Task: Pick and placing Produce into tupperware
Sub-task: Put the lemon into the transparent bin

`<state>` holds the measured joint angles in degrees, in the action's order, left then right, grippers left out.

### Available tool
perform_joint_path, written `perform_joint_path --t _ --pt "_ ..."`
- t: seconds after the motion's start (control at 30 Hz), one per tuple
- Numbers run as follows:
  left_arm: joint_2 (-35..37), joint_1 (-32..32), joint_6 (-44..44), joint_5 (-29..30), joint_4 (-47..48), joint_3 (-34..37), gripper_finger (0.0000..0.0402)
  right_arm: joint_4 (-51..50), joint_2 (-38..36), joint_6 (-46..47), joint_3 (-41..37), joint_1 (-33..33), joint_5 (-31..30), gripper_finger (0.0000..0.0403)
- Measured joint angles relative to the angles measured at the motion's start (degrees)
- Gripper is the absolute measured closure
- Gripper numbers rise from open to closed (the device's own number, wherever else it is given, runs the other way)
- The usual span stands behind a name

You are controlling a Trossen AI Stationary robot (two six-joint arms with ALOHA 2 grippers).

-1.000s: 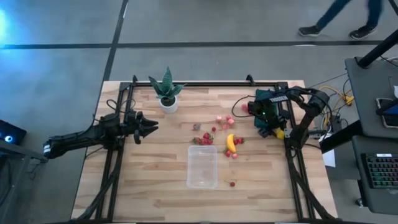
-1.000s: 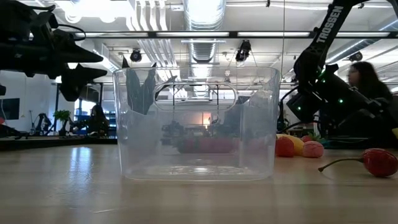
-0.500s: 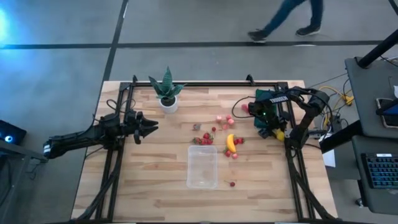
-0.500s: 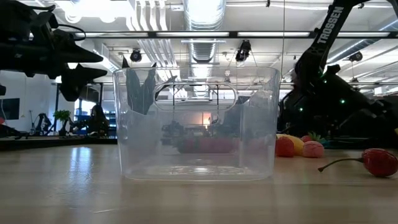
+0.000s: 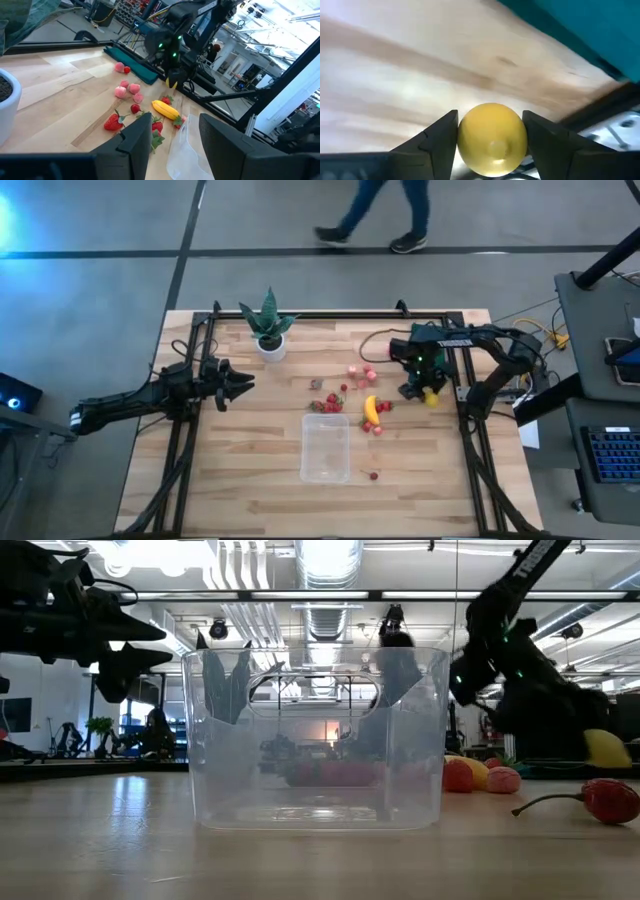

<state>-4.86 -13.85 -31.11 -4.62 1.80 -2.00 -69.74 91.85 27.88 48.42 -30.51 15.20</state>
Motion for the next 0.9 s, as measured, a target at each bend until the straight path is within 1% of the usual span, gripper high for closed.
perform_joint_path --t 0.1,0.2,0.27,0.37,0.43,0.53,0.7,0.9 --pt "0.0 0.0 0.0 -0.02 -0.02 0.0 0.0251 1.6 -2.86 2.38 4.41 3.18 3.46 0.0194" --pt "0.0 0.0 0.01 -0.02 -0.02 0.0 0.0251 6.35 -5.29 6.63 9.64 7.53 7.74 0.0194" --pt "0.0 0.0 0.01 -0.02 -0.02 0.0 0.0251 10.86 -5.8 10.92 13.28 10.79 9.1 0.0194" --pt "0.02 -0.02 0.02 -0.04 -0.02 0.0 0.0251 18.58 -5.13 16.36 19.03 15.86 9.22 0.0194" --pt "0.02 0.0 0.02 -0.04 0.01 0.0 0.0251 23.49 -3.49 18.92 22.74 19.21 8.92 0.0195" --pt "0.0 -0.01 0.0 -0.07 0.01 0.0 0.0251 27.22 0.4 21.12 28.23 23.9 6.53 0.0199" --pt "0.01 0.0 0.02 -0.09 -0.01 0.0 0.0251 27.12 8.21 22.8 35.64 30.0 5.36 0.0199" --pt "0.02 -0.02 0.0 -0.26 -0.01 0.0 0.0251 27.12 16.43 24.56 40.49 35.65 6.0 0.0198"
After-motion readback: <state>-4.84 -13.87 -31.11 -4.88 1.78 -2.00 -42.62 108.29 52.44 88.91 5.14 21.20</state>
